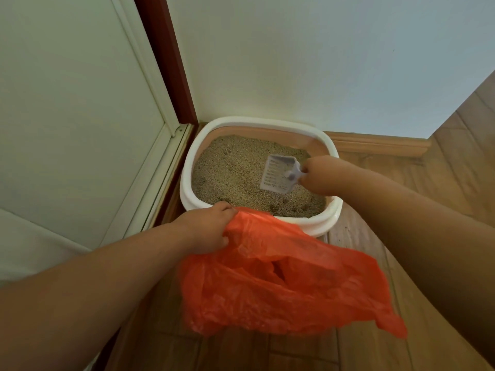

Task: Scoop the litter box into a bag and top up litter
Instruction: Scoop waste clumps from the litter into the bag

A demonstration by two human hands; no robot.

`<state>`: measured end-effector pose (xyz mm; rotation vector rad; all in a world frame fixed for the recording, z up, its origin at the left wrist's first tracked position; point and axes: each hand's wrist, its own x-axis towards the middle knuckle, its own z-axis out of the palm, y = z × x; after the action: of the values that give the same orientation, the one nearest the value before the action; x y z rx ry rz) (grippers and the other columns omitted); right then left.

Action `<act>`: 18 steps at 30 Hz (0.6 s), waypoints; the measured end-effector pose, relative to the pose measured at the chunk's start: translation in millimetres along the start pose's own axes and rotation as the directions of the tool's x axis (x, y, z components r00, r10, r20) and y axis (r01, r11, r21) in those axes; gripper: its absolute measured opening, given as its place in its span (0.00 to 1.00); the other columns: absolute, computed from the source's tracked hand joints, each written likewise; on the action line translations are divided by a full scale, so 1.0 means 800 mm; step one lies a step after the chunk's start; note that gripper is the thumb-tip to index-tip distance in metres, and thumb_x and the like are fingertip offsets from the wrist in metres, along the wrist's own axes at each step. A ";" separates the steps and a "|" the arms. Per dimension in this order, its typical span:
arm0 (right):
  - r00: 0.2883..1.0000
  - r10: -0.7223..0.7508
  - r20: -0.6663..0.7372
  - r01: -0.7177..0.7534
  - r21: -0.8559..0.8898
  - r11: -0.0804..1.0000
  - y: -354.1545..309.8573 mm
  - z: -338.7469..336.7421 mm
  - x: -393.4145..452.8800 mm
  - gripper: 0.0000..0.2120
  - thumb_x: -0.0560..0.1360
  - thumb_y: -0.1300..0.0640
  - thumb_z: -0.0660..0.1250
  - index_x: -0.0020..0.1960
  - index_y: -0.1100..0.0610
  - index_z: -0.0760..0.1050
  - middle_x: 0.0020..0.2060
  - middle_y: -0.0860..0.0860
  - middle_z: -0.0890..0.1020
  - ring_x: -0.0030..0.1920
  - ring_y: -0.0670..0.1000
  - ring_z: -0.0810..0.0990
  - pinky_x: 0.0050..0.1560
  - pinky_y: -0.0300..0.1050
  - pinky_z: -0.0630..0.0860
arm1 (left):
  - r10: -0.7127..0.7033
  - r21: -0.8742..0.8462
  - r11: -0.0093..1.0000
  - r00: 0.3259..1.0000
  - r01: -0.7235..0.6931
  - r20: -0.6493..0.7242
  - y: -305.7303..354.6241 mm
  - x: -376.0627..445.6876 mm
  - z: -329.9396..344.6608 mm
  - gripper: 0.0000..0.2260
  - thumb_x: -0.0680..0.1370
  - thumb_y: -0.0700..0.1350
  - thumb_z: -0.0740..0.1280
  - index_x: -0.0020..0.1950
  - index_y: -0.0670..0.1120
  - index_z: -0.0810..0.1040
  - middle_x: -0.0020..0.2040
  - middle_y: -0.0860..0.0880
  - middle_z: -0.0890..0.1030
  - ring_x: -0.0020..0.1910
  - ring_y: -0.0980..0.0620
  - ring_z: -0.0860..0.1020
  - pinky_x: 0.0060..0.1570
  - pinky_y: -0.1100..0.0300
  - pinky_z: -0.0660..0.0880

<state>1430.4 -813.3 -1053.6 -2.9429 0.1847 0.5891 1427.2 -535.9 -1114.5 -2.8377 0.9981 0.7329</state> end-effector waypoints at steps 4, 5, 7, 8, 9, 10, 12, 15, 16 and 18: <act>0.990 0.138 0.039 -0.130 -0.167 0.977 0.010 0.000 0.012 0.12 0.80 0.50 0.64 0.43 0.57 0.72 0.37 0.51 0.76 0.45 0.54 0.80 0.52 0.52 0.82 | 0.007 -0.068 0.998 0.999 -0.010 -0.046 0.001 0.005 0.004 0.28 0.79 0.48 0.66 0.78 0.50 0.64 0.69 0.51 0.67 0.60 0.47 0.78 0.53 0.49 0.78; 0.984 0.171 0.043 -0.160 -0.195 0.968 0.014 0.003 0.013 0.10 0.79 0.51 0.66 0.45 0.56 0.71 0.38 0.50 0.76 0.47 0.55 0.81 0.54 0.54 0.82 | 0.004 -0.082 0.997 0.999 -0.008 -0.052 0.001 0.006 0.006 0.27 0.79 0.48 0.66 0.78 0.50 0.65 0.68 0.51 0.68 0.59 0.47 0.78 0.53 0.49 0.78; 0.973 0.217 0.076 -0.194 -0.239 0.952 0.019 0.012 0.013 0.07 0.77 0.52 0.68 0.49 0.53 0.71 0.40 0.49 0.77 0.49 0.54 0.81 0.54 0.54 0.82 | 0.002 -0.097 0.995 0.998 -0.008 -0.066 0.000 0.007 0.008 0.27 0.79 0.48 0.66 0.77 0.50 0.66 0.66 0.51 0.69 0.59 0.47 0.78 0.53 0.50 0.78; 0.967 0.232 0.103 -0.200 -0.250 0.947 0.021 0.020 0.014 0.08 0.77 0.51 0.69 0.49 0.53 0.72 0.41 0.49 0.77 0.49 0.54 0.81 0.55 0.54 0.82 | 0.001 -0.103 0.995 0.997 -0.009 -0.076 -0.001 0.008 0.009 0.27 0.78 0.47 0.66 0.77 0.50 0.66 0.66 0.51 0.69 0.59 0.47 0.78 0.52 0.50 0.78; 0.965 0.232 0.125 -0.197 -0.246 0.949 0.024 0.028 0.015 0.07 0.77 0.51 0.69 0.49 0.53 0.73 0.41 0.49 0.78 0.49 0.54 0.81 0.55 0.54 0.82 | 0.001 -0.110 0.994 0.996 -0.010 -0.085 -0.003 0.008 0.009 0.27 0.78 0.47 0.66 0.77 0.51 0.66 0.66 0.51 0.69 0.59 0.48 0.78 0.52 0.50 0.78; 0.963 0.229 0.145 -0.191 -0.233 0.953 0.025 0.036 0.016 0.08 0.78 0.50 0.69 0.49 0.53 0.74 0.41 0.49 0.78 0.48 0.54 0.81 0.55 0.54 0.82 | -0.001 -0.121 0.993 0.996 -0.011 -0.094 -0.004 0.008 0.010 0.27 0.78 0.47 0.66 0.78 0.51 0.66 0.66 0.51 0.69 0.59 0.48 0.78 0.52 0.50 0.78; 0.964 0.215 0.157 -0.183 -0.198 0.963 0.028 0.049 0.020 0.10 0.78 0.50 0.67 0.46 0.56 0.75 0.39 0.50 0.77 0.48 0.54 0.81 0.56 0.54 0.82 | -0.001 -0.137 0.990 0.995 -0.013 -0.102 -0.006 0.008 0.011 0.28 0.78 0.47 0.66 0.78 0.52 0.65 0.66 0.51 0.70 0.59 0.48 0.78 0.53 0.50 0.78; 0.958 0.215 0.191 -0.192 -0.131 0.973 0.029 0.056 0.026 0.14 0.79 0.52 0.68 0.38 0.57 0.71 0.36 0.50 0.76 0.45 0.54 0.80 0.52 0.47 0.81 | -0.005 -0.140 0.990 0.994 -0.011 -0.113 -0.008 0.009 0.010 0.27 0.78 0.46 0.66 0.77 0.51 0.67 0.65 0.50 0.70 0.57 0.48 0.78 0.52 0.51 0.78; 0.954 0.219 0.206 -0.202 -0.102 0.974 0.028 0.058 0.028 0.14 0.79 0.54 0.68 0.37 0.58 0.72 0.34 0.51 0.76 0.41 0.54 0.80 0.46 0.45 0.80 | -0.008 -0.141 0.990 0.993 -0.008 -0.114 -0.008 0.009 0.010 0.26 0.78 0.46 0.66 0.77 0.51 0.67 0.64 0.50 0.70 0.56 0.48 0.78 0.51 0.51 0.78; 0.949 0.224 0.224 -0.223 -0.029 0.974 0.025 0.065 0.032 0.13 0.79 0.58 0.67 0.37 0.60 0.74 0.32 0.52 0.76 0.32 0.52 0.78 0.33 0.43 0.76 | -0.010 -0.145 0.989 0.993 -0.007 -0.114 -0.007 0.009 0.009 0.26 0.79 0.46 0.65 0.77 0.51 0.67 0.64 0.50 0.70 0.55 0.48 0.78 0.51 0.51 0.78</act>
<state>1431.5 -827.5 -1113.4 -2.8479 0.4964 0.9490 1432.7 -534.4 -1124.7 -3.0361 0.9955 0.6765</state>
